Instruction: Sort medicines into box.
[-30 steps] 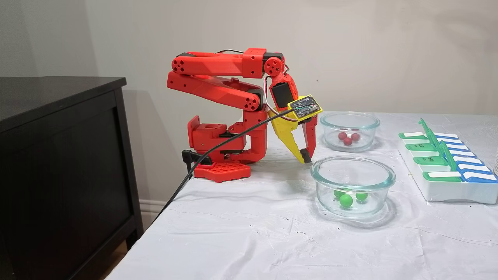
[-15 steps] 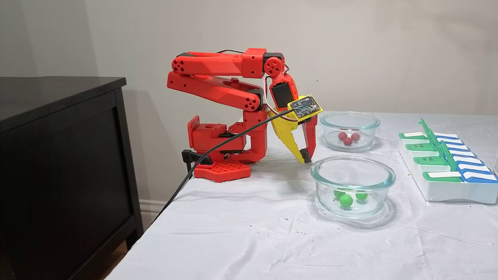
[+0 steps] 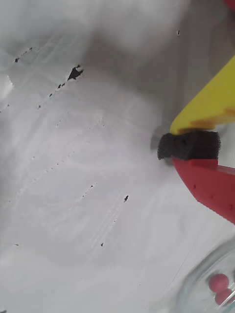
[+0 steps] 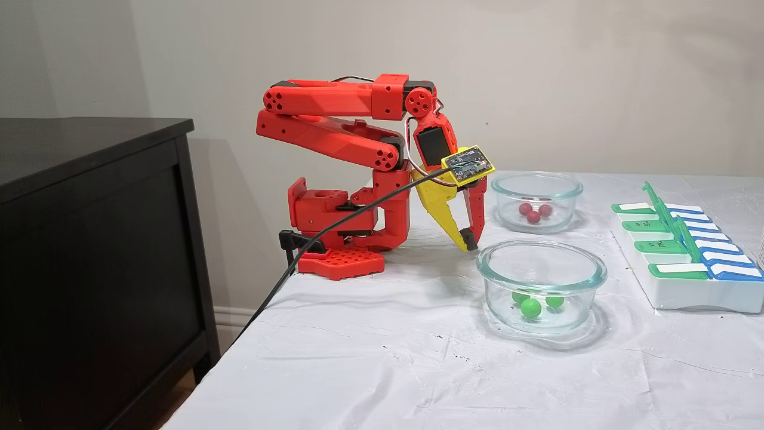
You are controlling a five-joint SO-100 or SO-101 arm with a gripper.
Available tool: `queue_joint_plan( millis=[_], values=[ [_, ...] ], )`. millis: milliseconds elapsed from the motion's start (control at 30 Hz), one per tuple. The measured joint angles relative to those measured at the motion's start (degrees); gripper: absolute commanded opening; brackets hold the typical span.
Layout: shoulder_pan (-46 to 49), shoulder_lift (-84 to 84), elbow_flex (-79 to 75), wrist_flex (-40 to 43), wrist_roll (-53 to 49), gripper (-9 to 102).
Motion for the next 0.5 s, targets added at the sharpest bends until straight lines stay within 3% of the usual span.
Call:
queue_joint_plan(
  millis=[500],
  values=[
    [-4.22,0.0,-0.97,-0.7,-7.03,0]
  ],
)
